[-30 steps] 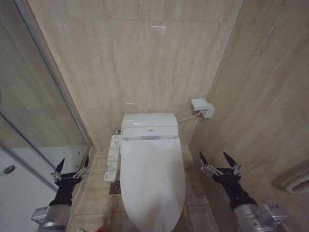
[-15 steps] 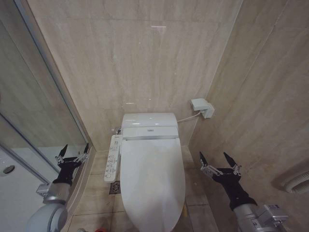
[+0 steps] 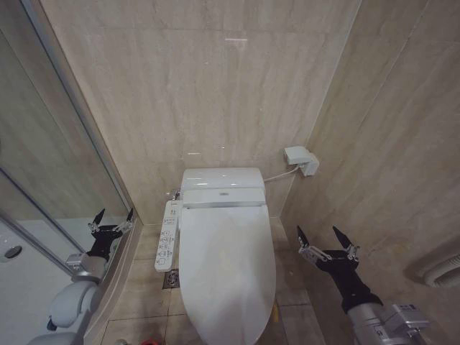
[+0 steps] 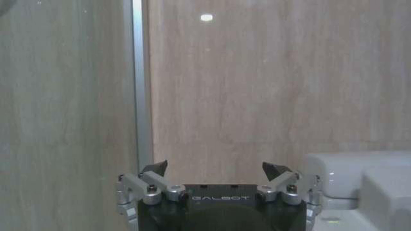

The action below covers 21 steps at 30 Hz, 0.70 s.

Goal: Open the toilet lid, clean the toilet bowl with a toilet brush, close the toilet lid, and flush.

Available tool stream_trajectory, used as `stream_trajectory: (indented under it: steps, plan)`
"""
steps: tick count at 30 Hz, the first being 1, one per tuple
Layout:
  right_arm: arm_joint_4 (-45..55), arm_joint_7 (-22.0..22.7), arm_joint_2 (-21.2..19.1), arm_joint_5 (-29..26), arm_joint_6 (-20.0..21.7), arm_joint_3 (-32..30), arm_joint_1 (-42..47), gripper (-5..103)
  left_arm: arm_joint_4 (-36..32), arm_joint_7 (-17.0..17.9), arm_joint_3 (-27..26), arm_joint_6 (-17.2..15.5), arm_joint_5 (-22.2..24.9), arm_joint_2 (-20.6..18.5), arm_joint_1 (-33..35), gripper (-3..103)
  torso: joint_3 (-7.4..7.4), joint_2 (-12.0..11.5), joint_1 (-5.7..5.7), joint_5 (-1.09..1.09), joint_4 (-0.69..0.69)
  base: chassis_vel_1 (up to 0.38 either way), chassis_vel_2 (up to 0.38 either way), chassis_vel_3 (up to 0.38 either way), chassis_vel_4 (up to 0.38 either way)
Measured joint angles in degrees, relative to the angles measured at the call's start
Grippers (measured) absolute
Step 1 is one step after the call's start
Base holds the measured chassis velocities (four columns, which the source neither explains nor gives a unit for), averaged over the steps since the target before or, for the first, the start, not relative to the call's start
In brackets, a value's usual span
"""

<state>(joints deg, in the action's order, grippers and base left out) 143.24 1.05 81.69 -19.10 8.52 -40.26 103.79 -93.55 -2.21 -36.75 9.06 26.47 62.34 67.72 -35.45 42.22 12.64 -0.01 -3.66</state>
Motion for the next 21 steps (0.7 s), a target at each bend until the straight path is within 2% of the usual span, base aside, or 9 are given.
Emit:
stream_trajectory:
  steps: [8, 14, 21]
  plan:
    - [0.0, 0.01, 0.0, 0.0, 0.0, 0.0, 0.0, 100, 5.67, -0.97, 3.43, 0.51, 1.41, -2.35, -6.77, 97, 0.0, 0.0, 0.0, 0.01, 0.01, 0.0, 0.0, 0.0, 0.0]
    - [0.0, 0.0, 0.0, 0.0, 0.0, 0.0, 0.0, 100, 8.18, -1.29, 6.9, 0.46, 1.58, -2.57, -11.01, 96, 0.0, 0.0, 0.0, 0.01, -0.01, 0.0, 0.0, 0.0, 0.0]
    - [0.0, 0.0, 0.0, 0.0, 0.0, 0.0, 0.0, 100, 15.6, -3.7, 11.0, 1.9, 1.55, -2.11, -17.26, 94, 0.0, 0.0, 0.01, 0.0, 0.0, 0.0, 0.0, 0.0, 0.0]
